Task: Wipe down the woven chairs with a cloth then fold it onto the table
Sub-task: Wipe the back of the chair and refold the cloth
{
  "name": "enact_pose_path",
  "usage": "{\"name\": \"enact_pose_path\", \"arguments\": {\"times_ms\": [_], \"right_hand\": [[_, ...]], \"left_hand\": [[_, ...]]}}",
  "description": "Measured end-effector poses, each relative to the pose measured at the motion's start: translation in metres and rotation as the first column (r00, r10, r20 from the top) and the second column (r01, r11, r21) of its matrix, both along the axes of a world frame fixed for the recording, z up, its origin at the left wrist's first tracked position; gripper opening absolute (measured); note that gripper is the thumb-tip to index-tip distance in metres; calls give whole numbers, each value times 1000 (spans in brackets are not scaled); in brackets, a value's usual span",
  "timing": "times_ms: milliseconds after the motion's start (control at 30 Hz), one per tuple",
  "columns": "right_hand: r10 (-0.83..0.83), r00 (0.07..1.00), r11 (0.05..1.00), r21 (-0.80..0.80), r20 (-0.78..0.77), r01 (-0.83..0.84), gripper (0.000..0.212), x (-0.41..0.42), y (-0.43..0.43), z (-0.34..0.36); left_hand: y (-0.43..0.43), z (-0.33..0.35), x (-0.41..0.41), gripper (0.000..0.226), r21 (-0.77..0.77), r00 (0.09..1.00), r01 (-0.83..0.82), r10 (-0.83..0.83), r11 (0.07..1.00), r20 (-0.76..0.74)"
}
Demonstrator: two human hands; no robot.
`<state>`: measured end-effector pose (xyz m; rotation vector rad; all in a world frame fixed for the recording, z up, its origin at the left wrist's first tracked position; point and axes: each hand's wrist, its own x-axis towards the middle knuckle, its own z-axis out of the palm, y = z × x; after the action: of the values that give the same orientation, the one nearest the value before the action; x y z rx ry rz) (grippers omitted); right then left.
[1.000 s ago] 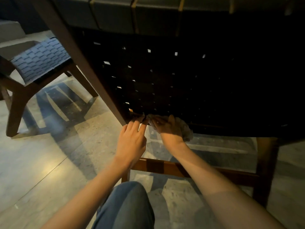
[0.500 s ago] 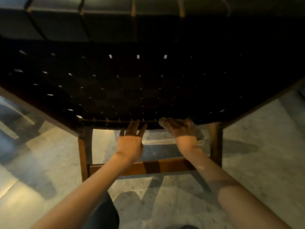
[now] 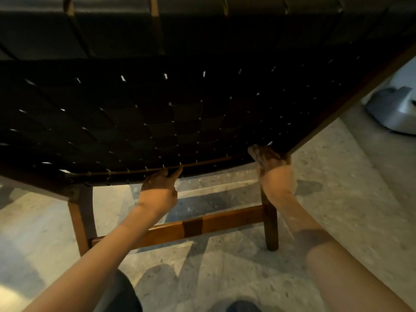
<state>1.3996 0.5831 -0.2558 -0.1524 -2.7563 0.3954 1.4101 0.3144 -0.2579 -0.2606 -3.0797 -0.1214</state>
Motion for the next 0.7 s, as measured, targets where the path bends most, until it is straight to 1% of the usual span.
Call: {"name": "enact_pose_path", "arguments": {"times_ms": [67,100,133,200,233,300,333,400,433,467,500,567,633,667,700], "right_hand": [[-37,987,999,33,-156,43,52,-2,13,-2],[-42,988,997,53,-151,51,53,-2,13,-3],[-87,988,993,74,-129,97,53,-4,15,-8],[-174,982,984,-44,-77,171,51,-12,14,-16],[-182,981,983,-20,-63,181,53,-16,12,-20],[-151,987,982,104,-47,155,58,-24,7,-29],[-134,989,985,99,-56,139,60,-28,5,-32],[-175,983,984,-30,-47,174,53,-34,1,-32],[-197,979,979,-68,-43,194,48,-39,1,-31],[-210,977,976,-71,-30,208,45,-41,0,-28],[-193,981,981,-8,-4,193,46,-43,-1,-28],[-115,993,986,124,31,110,52,-38,-13,-31],[-94,993,955,289,66,71,54,-30,-37,-33],[-102,991,937,344,86,66,53,-25,-53,-34],[-75,993,938,344,92,39,53,-22,-68,-38]], "left_hand": [[-2,1,-4,60,26,1000,3,-3,1000,6],[-3,1,-6,60,38,1000,1,-1,999,10],[-4,0,-8,61,47,1000,-1,1,999,7],[-7,-2,-12,62,43,1000,2,-2,999,-2],[-9,-4,-13,62,37,1000,4,-4,999,-4],[-12,-7,-16,62,44,1000,-2,3,999,-15],[-14,-8,-16,61,58,1000,-7,8,998,-21],[-17,-9,-18,60,63,999,-10,12,998,-39],[-18,-9,-18,59,58,999,-8,11,998,-46],[-18,-9,-18,60,56,999,-3,6,998,-50],[-18,-9,-16,61,55,998,4,0,998,-56],[-19,-9,-12,65,69,998,14,-10,998,-68],[-24,-10,-8,70,120,999,23,-18,992,-48],[-27,-10,-5,73,144,999,32,-28,989,-29],[-32,-11,-2,75,160,999,47,-46,986,-10]]}}
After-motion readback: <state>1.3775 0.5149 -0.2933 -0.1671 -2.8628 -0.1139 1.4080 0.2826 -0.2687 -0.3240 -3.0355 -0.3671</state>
